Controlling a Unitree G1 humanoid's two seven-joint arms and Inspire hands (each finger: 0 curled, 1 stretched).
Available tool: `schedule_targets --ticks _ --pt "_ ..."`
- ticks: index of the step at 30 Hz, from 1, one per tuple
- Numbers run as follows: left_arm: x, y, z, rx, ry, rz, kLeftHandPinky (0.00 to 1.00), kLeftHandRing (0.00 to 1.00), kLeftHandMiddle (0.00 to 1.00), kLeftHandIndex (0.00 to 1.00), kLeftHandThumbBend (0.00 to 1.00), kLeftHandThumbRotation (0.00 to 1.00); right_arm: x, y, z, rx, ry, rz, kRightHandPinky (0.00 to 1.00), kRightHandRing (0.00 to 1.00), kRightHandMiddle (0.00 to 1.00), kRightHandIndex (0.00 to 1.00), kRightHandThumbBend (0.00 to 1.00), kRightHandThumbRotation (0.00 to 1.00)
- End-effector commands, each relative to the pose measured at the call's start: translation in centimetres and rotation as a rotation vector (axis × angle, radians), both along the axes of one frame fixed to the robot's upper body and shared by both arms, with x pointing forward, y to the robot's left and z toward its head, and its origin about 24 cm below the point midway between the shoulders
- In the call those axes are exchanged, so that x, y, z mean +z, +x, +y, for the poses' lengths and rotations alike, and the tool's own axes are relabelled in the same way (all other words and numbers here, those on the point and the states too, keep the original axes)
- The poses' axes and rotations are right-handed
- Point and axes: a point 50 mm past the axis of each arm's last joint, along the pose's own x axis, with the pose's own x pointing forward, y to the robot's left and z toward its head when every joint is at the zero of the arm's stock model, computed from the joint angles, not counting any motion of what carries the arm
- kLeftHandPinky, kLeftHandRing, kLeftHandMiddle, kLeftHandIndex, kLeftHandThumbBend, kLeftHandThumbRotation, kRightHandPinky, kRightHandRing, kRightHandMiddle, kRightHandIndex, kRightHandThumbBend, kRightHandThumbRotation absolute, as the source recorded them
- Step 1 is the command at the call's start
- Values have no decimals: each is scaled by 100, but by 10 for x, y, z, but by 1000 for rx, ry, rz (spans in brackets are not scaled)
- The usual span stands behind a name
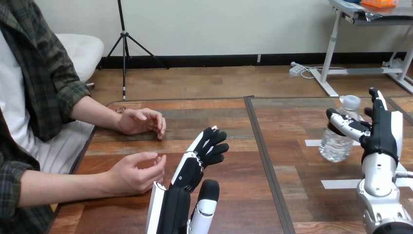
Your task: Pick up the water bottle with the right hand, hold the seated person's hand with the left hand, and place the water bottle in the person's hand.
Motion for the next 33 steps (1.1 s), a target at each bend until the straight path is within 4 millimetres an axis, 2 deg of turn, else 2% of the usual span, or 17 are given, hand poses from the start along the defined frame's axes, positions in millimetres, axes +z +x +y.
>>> schedule_targets --ticks 1,5,17,20,23,24,26,29,33 --pt "10 1 -10 52 -90 -24 76 80 85 88 44 96 35 24 4 36 -30 -86 67 88 98 94 63 1" --pt "10 1 -10 52 -94 -20 75 80 85 88 44 96 35 25 5 44 -30 -84 67 86 97 94 63 1" --pt "10 1 -10 46 -98 -22 76 80 85 88 45 96 35 27 8 57 -41 -60 75 91 97 94 62 1" --pt "10 1 -10 48 -93 -21 76 80 85 88 44 96 36 27 10 59 -33 -67 66 86 96 92 63 1" --pt "10 1 -9 49 -90 -18 76 80 85 88 45 96 35 28 10 60 -36 -55 57 77 95 91 63 0" --pt "9 1 -9 46 -92 -19 76 80 85 88 44 96 34 28 9 60 -42 -46 59 80 95 91 62 0" --pt "10 1 -9 49 -89 -22 76 81 85 88 44 96 34 28 10 60 -47 -40 67 84 95 92 62 0" --pt "10 1 -9 57 -80 -26 76 80 85 88 43 97 35 29 11 63 -44 -41 59 76 93 90 63 0" --pt "10 1 -9 51 -88 -24 76 80 85 89 43 97 34 29 11 67 -44 -34 55 71 91 90 64 0"
